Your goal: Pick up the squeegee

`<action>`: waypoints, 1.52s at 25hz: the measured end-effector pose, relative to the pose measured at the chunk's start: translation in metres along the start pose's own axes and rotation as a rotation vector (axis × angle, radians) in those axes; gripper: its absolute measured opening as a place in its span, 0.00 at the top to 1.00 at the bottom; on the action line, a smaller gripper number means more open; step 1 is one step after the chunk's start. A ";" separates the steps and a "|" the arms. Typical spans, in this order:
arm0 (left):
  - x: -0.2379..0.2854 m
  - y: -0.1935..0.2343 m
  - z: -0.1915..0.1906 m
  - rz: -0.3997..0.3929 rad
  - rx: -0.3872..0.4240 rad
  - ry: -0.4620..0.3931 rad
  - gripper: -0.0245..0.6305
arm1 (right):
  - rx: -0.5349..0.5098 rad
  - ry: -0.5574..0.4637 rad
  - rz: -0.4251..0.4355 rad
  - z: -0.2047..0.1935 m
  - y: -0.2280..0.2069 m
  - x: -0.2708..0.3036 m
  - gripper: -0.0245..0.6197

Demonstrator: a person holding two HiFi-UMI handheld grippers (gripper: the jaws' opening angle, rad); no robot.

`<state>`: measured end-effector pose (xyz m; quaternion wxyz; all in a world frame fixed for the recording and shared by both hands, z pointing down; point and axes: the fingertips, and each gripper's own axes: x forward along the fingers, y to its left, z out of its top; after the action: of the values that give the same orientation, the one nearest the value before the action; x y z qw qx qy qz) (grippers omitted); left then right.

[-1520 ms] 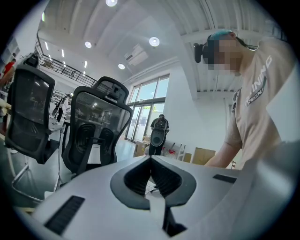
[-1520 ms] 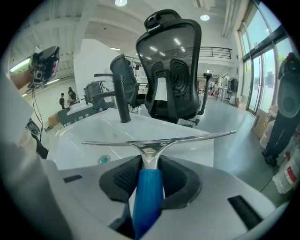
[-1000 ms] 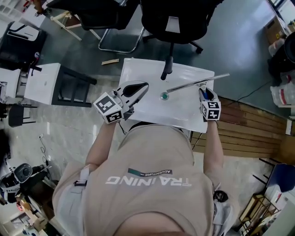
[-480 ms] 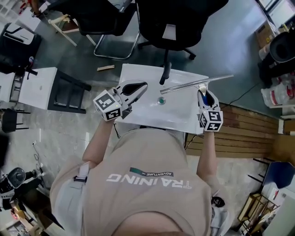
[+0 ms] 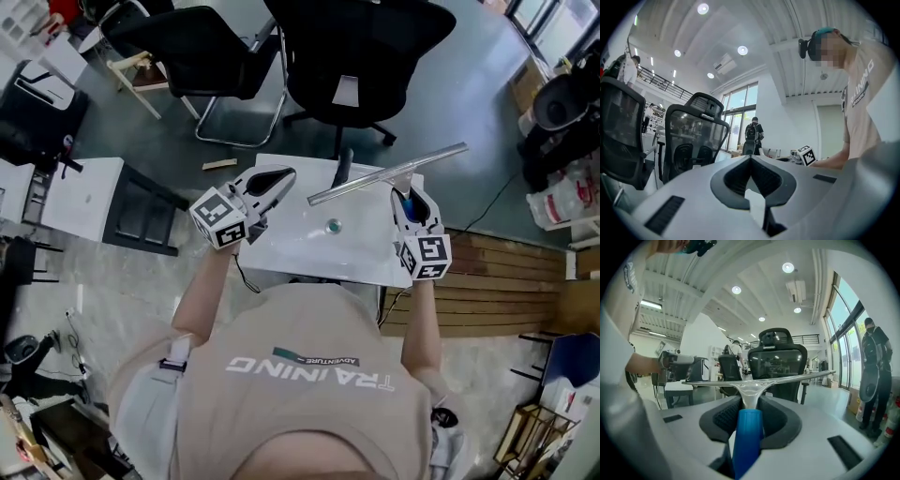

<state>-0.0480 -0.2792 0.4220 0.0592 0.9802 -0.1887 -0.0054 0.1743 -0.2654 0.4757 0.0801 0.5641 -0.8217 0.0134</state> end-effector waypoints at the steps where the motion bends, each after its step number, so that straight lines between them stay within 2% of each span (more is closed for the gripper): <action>1: -0.003 0.004 0.004 0.009 0.013 -0.002 0.94 | -0.005 -0.021 0.003 0.012 0.003 0.000 0.77; 6: -0.016 0.025 0.028 0.071 0.072 -0.015 0.94 | -0.013 -0.109 -0.025 0.062 0.010 -0.001 0.77; 9: -0.025 0.030 0.053 0.098 0.127 -0.034 0.94 | 0.025 -0.171 -0.029 0.088 0.012 -0.003 0.77; 12: -0.030 0.030 0.077 0.131 0.179 -0.043 0.94 | 0.018 -0.222 -0.035 0.111 0.011 -0.004 0.77; 21: -0.019 0.034 0.129 0.195 0.211 -0.095 0.94 | -0.015 -0.319 -0.051 0.175 0.001 -0.004 0.77; 27: -0.010 0.038 0.152 0.270 0.263 -0.134 0.94 | -0.011 -0.366 -0.068 0.202 -0.007 -0.006 0.77; 38: -0.004 0.037 0.172 0.276 0.297 -0.145 0.94 | -0.008 -0.420 -0.057 0.223 -0.015 -0.009 0.77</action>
<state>-0.0710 -0.3310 0.2557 -0.0995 0.9400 -0.3239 -0.0401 0.1656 -0.2880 0.2534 -0.0904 0.5771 -0.8042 -0.1099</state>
